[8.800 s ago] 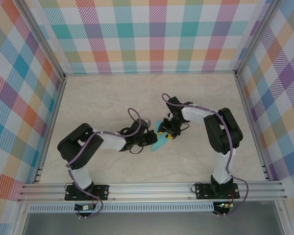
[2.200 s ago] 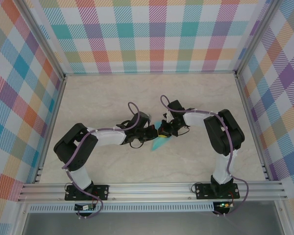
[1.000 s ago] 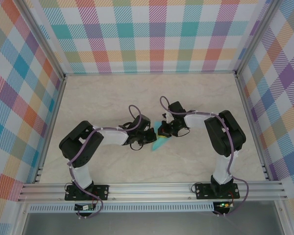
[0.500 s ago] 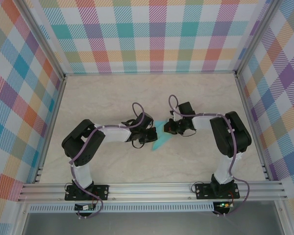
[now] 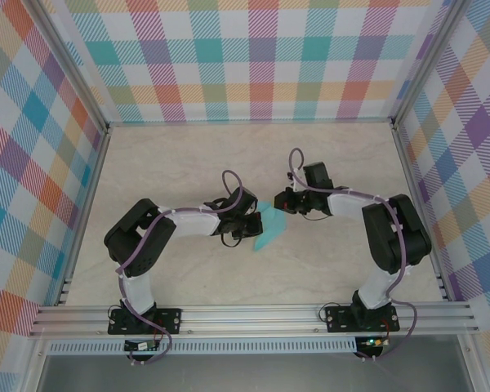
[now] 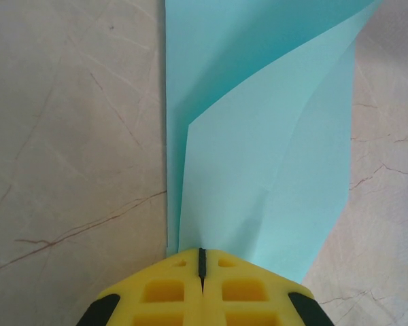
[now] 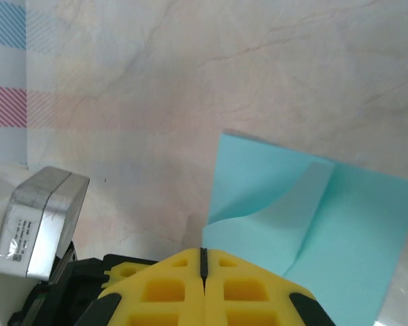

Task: Fold a paper plane with a square sheet of paper (pick it up from the middle)
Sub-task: Fourth fold the wing at the center of the table.

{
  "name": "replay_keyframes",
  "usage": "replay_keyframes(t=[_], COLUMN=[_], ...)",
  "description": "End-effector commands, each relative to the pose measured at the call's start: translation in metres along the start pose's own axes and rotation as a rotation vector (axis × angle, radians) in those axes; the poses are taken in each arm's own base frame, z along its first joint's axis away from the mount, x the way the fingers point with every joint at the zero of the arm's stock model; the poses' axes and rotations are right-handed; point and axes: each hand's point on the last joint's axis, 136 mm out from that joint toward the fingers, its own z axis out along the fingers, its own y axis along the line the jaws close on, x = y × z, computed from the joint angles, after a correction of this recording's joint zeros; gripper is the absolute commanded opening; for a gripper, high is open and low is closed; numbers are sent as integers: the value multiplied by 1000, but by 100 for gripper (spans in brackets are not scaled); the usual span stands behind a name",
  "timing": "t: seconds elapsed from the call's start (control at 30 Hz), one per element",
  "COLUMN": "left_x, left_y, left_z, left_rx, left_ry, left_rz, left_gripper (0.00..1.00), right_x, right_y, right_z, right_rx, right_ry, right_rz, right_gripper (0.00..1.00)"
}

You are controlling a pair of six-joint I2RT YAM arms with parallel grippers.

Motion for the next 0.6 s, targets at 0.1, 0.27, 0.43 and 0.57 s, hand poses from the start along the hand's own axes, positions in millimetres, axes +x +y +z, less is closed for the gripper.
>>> replay_keyframes(t=[0.1, 0.27, 0.43, 0.57], left_x=[54, 58, 66, 72], left_y=[80, 85, 91, 98], left_z=[11, 10, 9, 8], left_rx=[-302, -332, -353, -369], left_ry=[173, 192, 218, 233], left_rz=[-19, -14, -12, -15], left_gripper=[0, 0, 0, 0], right_x=[19, 20, 4, -19], right_y=[0, -13, -37, -81], right_z=[26, 36, 37, 24], right_rx=[-35, -2, 92, 231], right_ry=[123, 142, 100, 25], right_rz=[11, 20, 39, 158], right_gripper=[0, 0, 0, 0])
